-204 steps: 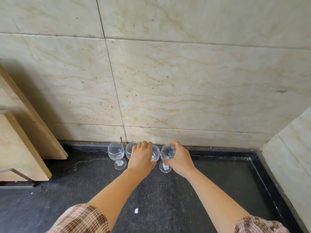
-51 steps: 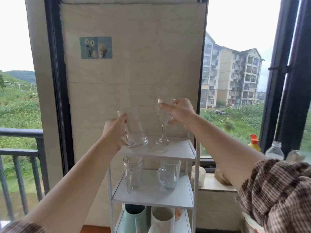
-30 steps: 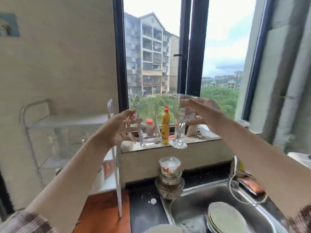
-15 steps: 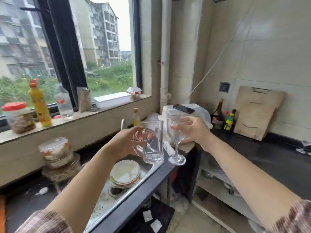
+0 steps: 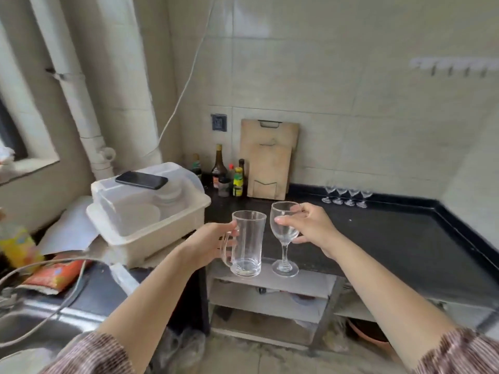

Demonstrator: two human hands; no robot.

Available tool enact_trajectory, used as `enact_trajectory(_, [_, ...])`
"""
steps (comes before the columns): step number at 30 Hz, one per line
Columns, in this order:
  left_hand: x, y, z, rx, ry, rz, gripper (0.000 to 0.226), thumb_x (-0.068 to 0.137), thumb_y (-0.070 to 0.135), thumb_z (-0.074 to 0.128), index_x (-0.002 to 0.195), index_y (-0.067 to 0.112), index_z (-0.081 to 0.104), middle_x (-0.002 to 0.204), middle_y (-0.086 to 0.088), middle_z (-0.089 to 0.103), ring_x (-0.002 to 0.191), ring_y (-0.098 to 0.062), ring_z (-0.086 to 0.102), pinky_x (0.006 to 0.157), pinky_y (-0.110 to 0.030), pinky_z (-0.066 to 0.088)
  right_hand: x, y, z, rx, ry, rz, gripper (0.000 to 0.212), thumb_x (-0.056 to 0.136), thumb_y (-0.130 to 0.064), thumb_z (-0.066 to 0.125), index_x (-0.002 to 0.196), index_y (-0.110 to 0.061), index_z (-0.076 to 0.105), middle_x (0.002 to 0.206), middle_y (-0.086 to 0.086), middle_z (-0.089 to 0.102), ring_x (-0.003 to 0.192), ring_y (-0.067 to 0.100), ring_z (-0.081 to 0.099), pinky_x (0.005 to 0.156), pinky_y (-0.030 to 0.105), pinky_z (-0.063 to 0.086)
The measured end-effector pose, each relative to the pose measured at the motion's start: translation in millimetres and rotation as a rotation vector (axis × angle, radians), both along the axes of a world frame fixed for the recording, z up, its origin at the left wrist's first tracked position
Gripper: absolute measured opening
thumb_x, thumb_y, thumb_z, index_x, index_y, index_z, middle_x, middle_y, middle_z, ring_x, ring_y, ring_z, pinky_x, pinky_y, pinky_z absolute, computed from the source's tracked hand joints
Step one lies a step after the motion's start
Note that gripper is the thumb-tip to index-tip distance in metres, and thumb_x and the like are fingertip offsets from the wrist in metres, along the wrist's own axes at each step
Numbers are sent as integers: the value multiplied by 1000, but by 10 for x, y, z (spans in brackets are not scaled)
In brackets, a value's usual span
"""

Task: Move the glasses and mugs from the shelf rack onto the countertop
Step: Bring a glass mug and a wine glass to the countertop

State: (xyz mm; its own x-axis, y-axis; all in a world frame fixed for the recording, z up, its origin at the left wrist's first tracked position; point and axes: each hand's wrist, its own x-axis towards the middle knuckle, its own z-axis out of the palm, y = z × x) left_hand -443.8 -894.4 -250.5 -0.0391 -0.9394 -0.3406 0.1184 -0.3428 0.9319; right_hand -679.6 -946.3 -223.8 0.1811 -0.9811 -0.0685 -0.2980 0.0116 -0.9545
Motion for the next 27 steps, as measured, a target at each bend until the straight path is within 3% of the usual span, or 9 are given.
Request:
enact_trajectory(3, [-259, -645, -74, 63, -61, -30, 25, 93, 23, 57, 109, 6, 64, 118, -13, 64, 113, -28, 59, 107, -48, 40, -257, -397, -109, 36, 9, -105, 61, 63, -31, 86, 113, -13, 57, 107, 7, 64, 94, 17, 66, 73, 42, 61])
enact_trajectory(7, [-657, -1410, -191, 107, -133, -84, 19, 93, 19, 57, 99, 3, 65, 112, -15, 65, 109, -26, 60, 92, -36, 45, -617, -849, -256, 59, 20, -243, 67, 60, -32, 87, 116, -14, 55, 106, 6, 64, 94, 19, 67, 73, 41, 61])
enact_trajectory(11, [-990, -1883, -332, 143, -154, -141, 18, 95, 18, 55, 90, 4, 64, 100, -10, 64, 104, -22, 59, 101, -40, 41, -912, -1129, -366, 66, 68, -315, 65, 63, -33, 86, 118, -15, 54, 107, 4, 61, 95, 19, 65, 74, 40, 60])
enact_trajectory(15, [-1423, -2349, -466, 181, -112, -168, 22, 97, 16, 51, 80, 5, 61, 93, -7, 64, 104, -21, 57, 91, -39, 40, -1292, -1465, -504, 58, 119, -386, 64, 64, -34, 85, 117, -18, 53, 108, 3, 59, 95, 17, 65, 77, 40, 60])
enact_trajectory(18, [-1785, -2684, -586, 185, -84, -157, 34, 97, 15, 49, 65, 6, 57, 109, -10, 60, 113, -26, 52, 94, -40, 39, -1620, -1762, -624, 64, 146, -426, 65, 62, -37, 85, 117, -20, 54, 109, 2, 60, 98, 17, 64, 87, 43, 56])
enact_trajectory(20, [-2071, -2926, -689, 187, -62, -121, 37, 96, 14, 49, 60, 6, 57, 116, -9, 56, 115, -27, 51, 98, -41, 38, -1850, -2013, -709, 65, 145, -437, 65, 61, -38, 85, 116, -22, 54, 110, 1, 60, 98, 15, 62, 85, 37, 54])
enact_trajectory(23, [-2548, -3360, -865, 225, -22, -56, 28, 92, 10, 53, 66, 6, 62, 120, -8, 53, 109, -27, 51, 101, -42, 38, -2214, -2461, -820, 61, 151, -438, 69, 60, -40, 85, 119, -23, 54, 113, -1, 59, 99, 11, 59, 75, 26, 46])
enact_trajectory(27, [-3180, -4005, -1076, 258, -30, 14, 28, 93, 18, 54, 69, 9, 65, 105, -8, 55, 94, -23, 50, 87, -36, 38, -2791, -3196, -1045, 92, 126, -424, 70, 61, -38, 86, 121, -24, 52, 117, -3, 56, 102, 13, 56, 72, 24, 42])
